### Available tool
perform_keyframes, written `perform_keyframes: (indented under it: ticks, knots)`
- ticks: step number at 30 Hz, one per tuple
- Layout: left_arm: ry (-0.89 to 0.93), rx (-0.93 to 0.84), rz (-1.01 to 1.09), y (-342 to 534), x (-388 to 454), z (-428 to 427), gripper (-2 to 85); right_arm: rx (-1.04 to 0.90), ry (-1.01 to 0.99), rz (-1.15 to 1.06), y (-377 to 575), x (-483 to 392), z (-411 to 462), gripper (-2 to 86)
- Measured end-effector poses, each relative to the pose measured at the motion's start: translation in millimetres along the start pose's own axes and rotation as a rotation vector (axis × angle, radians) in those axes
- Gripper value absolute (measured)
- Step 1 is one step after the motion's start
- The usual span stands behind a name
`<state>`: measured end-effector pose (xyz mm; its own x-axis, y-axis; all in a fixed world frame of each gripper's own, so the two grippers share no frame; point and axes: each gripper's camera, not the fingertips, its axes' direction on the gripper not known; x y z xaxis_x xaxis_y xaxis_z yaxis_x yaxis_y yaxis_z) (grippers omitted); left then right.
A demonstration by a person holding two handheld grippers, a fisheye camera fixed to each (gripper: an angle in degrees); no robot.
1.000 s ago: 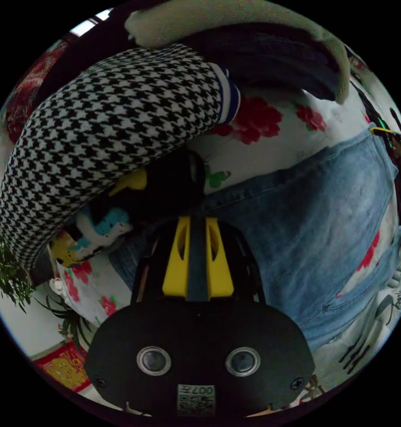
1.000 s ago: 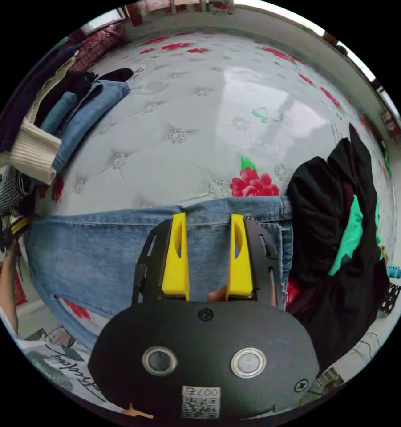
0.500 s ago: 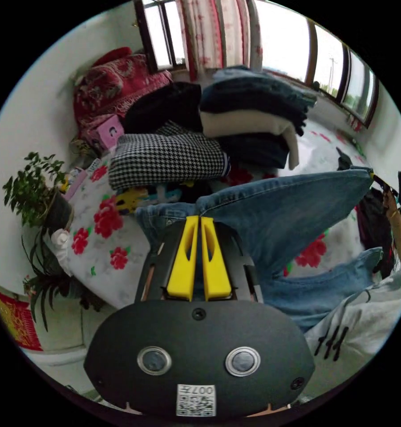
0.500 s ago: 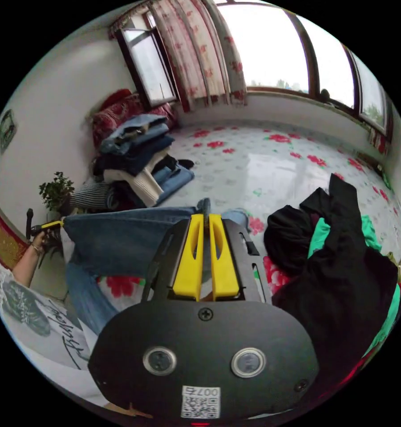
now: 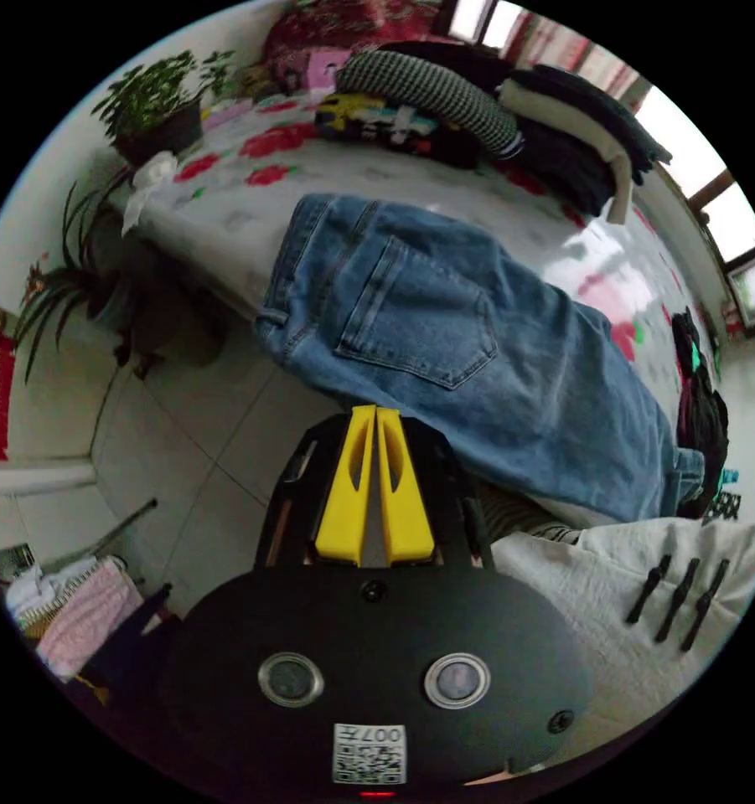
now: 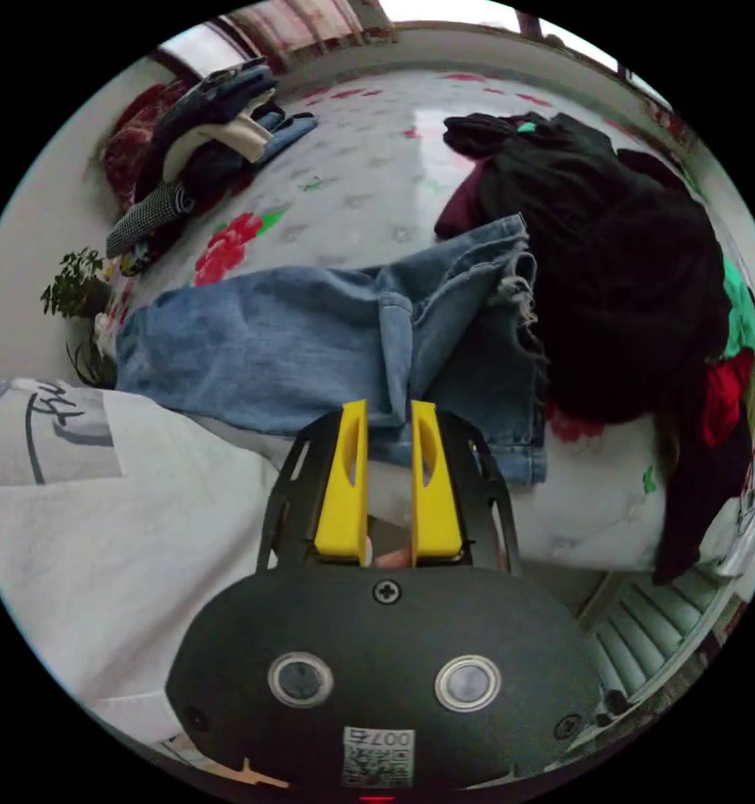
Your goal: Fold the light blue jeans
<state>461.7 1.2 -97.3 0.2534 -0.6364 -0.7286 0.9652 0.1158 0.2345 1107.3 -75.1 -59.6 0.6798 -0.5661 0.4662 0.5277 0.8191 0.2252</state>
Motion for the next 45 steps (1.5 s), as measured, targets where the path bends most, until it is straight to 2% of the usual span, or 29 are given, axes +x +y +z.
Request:
perform_keyframes:
  ticks: [7, 12, 15, 17, 19, 21, 26, 31, 38, 42, 44, 45]
  knots:
    - [0.075, 0.094, -0.052, 22, -35, -40, -1.0, 0.282, -0.092, 0.172, 34, 56, -50, 8.8]
    - [0.124, 0.101, -0.031, 30, -30, -47, -1.0, 0.198, -0.072, 0.048, 6, 46, -23, 8.7]
    - [0.12, 0.094, 0.013, 34, -22, -51, -1.0, 0.079, 0.039, -0.028, -1, 37, 9, 5.1]
    - [0.114, 0.086, 0.036, 38, -19, -55, -1.0, 0.085, 0.136, 0.003, 7, 45, 3, 2.1]
    - [0.112, 0.088, 0.051, 44, -20, -60, -1.0, 0.253, 0.025, 0.024, 46, 71, -46, 0.9]
    - [0.123, 0.086, 0.044, 54, -27, -62, -1.0, 0.333, -0.045, 0.11, 83, 105, -73, 0.7]
    - [0.174, 0.039, -0.044, 69, -46, -54, -0.9, 0.239, -0.217, 0.413, 160, 196, -49, 2.8]
    - [0.18, 0.055, -0.062, 80, -55, -65, -0.5, 0.372, -0.299, 0.601, 207, 240, -52, 9.5]
    - [0.266, 0.1, -0.22, 101, -88, -72, 7.1, 0.452, -0.427, 0.624, 195, 263, -32, 10.4]
    - [0.341, 0.119, -0.326, 101, -116, -61, 9.9, 0.359, -0.482, 0.632, 162, 268, -12, 4.9]
    - [0.348, 0.113, -0.346, 96, -125, -54, 10.3, 0.405, -0.585, 0.588, 157, 275, -29, 3.1]
    - [0.35, 0.111, -0.347, 91, -128, -50, 10.4, 0.497, -0.627, 0.55, 163, 278, -57, 2.4]
